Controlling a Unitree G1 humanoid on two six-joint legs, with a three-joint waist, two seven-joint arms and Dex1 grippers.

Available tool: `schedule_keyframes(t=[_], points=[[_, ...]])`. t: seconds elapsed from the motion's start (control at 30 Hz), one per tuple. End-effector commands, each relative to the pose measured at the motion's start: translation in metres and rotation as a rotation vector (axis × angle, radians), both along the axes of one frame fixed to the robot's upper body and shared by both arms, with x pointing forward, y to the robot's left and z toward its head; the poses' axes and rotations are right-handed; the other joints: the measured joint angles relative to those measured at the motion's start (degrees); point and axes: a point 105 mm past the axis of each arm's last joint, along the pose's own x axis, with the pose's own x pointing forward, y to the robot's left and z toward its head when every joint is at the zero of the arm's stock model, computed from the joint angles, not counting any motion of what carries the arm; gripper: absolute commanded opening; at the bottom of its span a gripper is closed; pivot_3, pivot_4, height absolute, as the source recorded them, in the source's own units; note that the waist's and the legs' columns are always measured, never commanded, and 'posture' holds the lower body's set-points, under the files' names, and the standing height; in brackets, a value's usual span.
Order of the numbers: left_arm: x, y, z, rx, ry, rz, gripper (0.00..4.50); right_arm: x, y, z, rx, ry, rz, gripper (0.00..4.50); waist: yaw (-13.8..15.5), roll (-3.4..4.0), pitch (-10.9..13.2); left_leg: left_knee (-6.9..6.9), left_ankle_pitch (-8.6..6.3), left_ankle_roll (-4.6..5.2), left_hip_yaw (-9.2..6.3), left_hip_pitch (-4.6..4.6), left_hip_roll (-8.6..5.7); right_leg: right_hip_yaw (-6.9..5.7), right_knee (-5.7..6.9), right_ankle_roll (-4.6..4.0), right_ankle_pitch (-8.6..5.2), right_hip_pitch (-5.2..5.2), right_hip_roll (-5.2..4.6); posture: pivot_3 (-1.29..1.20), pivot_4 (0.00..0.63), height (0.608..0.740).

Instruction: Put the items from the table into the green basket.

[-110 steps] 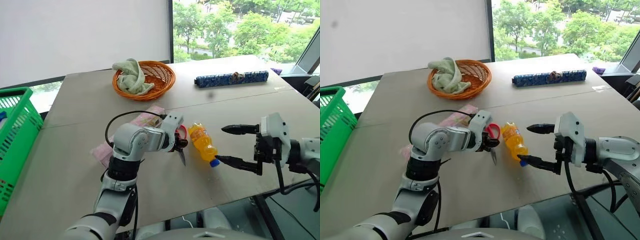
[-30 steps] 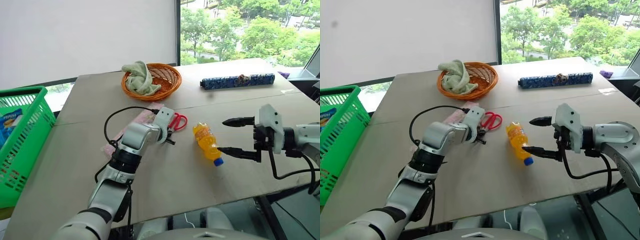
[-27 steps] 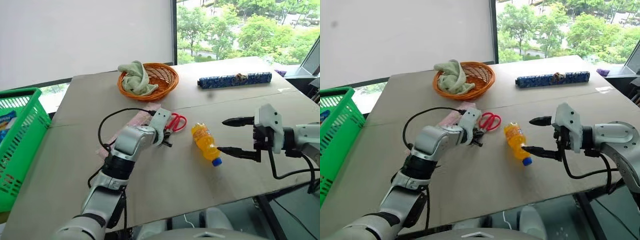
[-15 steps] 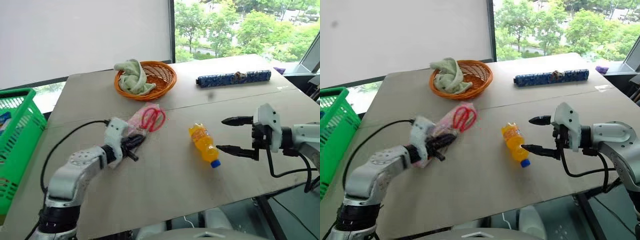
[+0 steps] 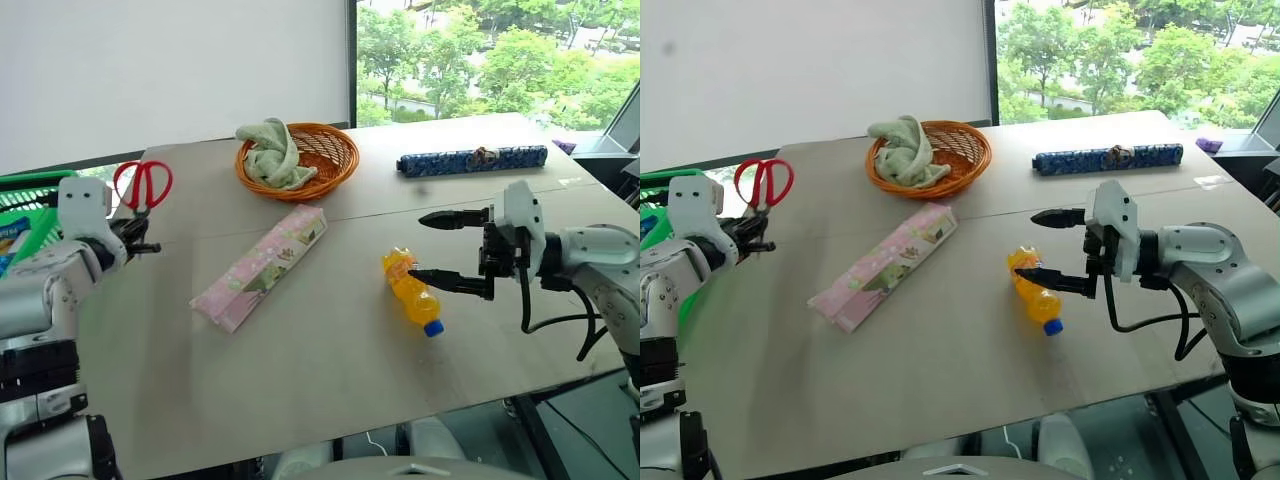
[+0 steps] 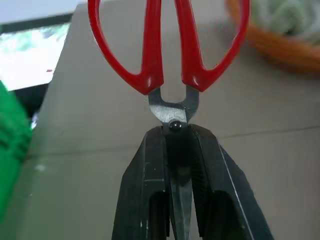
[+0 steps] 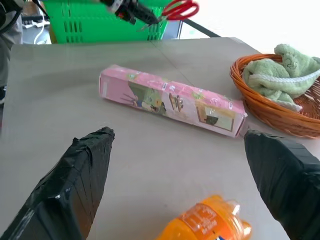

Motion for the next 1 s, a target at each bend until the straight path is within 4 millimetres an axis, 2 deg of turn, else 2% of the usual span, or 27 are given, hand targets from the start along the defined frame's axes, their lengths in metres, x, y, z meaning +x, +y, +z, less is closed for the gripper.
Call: schedule_keyframes(t=[0.03, 0.1, 0.2, 0.23, 0.27, 0.3, 0.33, 0.4, 0.43, 0.5, 0.6, 0.77, 0.87, 1.0], points=[[0.003, 0.004, 0.003, 0.037, 0.023, -0.074, 1.05, -0.007, 0.006, 0.010, 0.002, -0.045, 0.031, 4.50, 0.33, -0.04, -0.02, 0.00, 0.00, -0.01, 0.00, -0.05, -0.01, 0.00, -0.01, 0.00, 0.00, -0.07, -0.03, -0.02, 0.000, 0.740], [0.000, 0.003, -0.010, -0.038, 0.065, -0.100, 1.81, -0.007, 0.005, 0.008, -0.007, -0.040, 0.026, 4.50, 0.55, -0.09, -0.06, 0.00, -0.02, -0.02, 0.00, -0.19, -0.11, -0.03, -0.04, -0.01, 0.01, -0.18, -0.21, -0.02, 0.000, 0.740], [-0.002, 0.004, -0.015, -0.067, 0.086, -0.109, 3.19, -0.008, 0.004, 0.006, -0.017, -0.036, 0.023, 4.50, 0.42, -0.21, -0.13, 0.01, -0.14, -0.23, 0.03, -0.33, -0.21, -0.04, -0.04, 0.00, 0.02, -0.32, -0.55, -0.03, 0.000, 0.740], [-0.003, 0.001, -0.012, -0.075, 0.081, -0.135, 3.56, -0.008, 0.003, 0.006, -0.019, -0.035, 0.021, 4.50, 0.33, -0.27, -0.17, 0.01, -0.15, -0.25, 0.03, -0.41, -0.21, -0.04, -0.03, 0.01, 0.03, -0.40, -0.65, -0.03, 0.000, 0.740], [-0.001, -0.013, 0.000, -0.096, 0.041, -0.208, 3.84, -0.008, 0.002, 0.006, -0.021, -0.034, 0.017, 4.50, 0.27, -0.32, -0.20, 0.03, -0.15, -0.26, 0.03, -0.49, -0.21, -0.05, 0.01, 0.03, 0.06, -0.49, -0.65, -0.03, 0.000, 0.740], [0.000, -0.023, 0.009, -0.109, 0.013, -0.263, 4.33, -0.008, 0.002, 0.006, -0.022, -0.032, 0.014, 4.50, 0.23, -0.37, -0.23, 0.03, -0.15, -0.27, 0.02, -0.56, -0.20, -0.06, 0.02, 0.14, 0.13, -0.55, -0.66, -0.03, 0.000, 0.740], [0.000, -0.036, 0.019, -0.124, -0.017, -0.324, 4.45, -0.008, 0.000, 0.005, -0.024, -0.032, 0.011, 4.50, 0.24, -0.38, -0.23, 0.04, -0.14, -0.27, 0.01, -0.69, -0.20, -0.07, 0.04, 0.20, 0.17, -0.66, -0.67, -0.03, 0.000, 0.740], [-0.006, -0.071, 0.036, -0.196, -0.022, -0.471, 4.45, -0.007, -0.002, 0.005, -0.027, -0.031, 0.005, 4.50, 0.22, -0.42, -0.24, 0.04, -0.15, -0.28, -0.01, -0.78, -0.20, -0.08, 0.03, 0.20, 0.17, -0.69, -0.73, -0.02, 0.000, 0.740], [-0.013, -0.099, 0.043, -0.206, 0.011, -0.601, 4.45, -0.007, -0.003, 0.004, -0.029, -0.031, 0.000, 4.50, 0.05, -0.44, -0.22, 0.04, -0.15, -0.28, 0.00, -0.80, -0.21, -0.06, 0.03, 0.20, 0.17, -0.69, -0.76, -0.02, 0.000, 0.740], [-0.024, -0.132, 0.045, -0.193, 0.090, -0.742, 4.45, -0.006, -0.006, 0.004, -0.035, -0.030, -0.008, 4.50, -0.20, -0.44, -0.21, 0.04, -0.15, -0.28, 0.00, -0.87, -0.23, -0.05, 0.02, 0.20, 0.17, -0.73, -0.78, -0.02, 0.000, 0.740], [-0.022, -0.144, 0.035, -0.101, 0.170, -0.779, 4.45, -0.005, -0.010, 0.002, -0.056, -0.030, -0.021, 4.50, -0.36, 0.01, -0.23, 0.01, -0.15, -0.27, 0.07, -0.76, -0.27, -0.01, 0.03, 0.16, 0.13, -0.69, -0.77, -0.03, 0.000, 0.740], [-0.002, -0.146, 0.023, -0.013, 0.226, -0.695, 4.45, -0.008, -0.015, 0.005, -0.062, -0.035, -0.028, 4.50, -0.54, -0.03, -0.20, 0.15, 0.04, -0.03, 0.13, -0.66, 0.02, 0.07, 0.12, 0.05, 0.02, -0.64, 0.05, -0.07, 0.000, 0.740], [0.004, -0.150, 0.019, 0.023, 0.247, -0.696, 4.45, -0.011, -0.015, 0.008, -0.053, -0.042, -0.030, 4.50, -0.73, -0.03, -0.20, 0.18, 0.04, -0.03, 0.19, -0.66, 0.05, 0.15, 0.13, 0.12, 0.07, -0.64, 0.07, -0.08, 0.000, 0.740], [0.001, -0.164, -0.007, -0.002, 0.353, -0.763, 4.45, -0.015, -0.010, 0.010, -0.029, -0.045, -0.018, 4.50, -1.30, -0.03, -0.21, 0.19, 0.03, -0.02, 0.25, -0.66, 0.05, 0.22, 0.12, 0.23, 0.15, -0.65, 0.06, -0.09, 0.000, 0.740]])
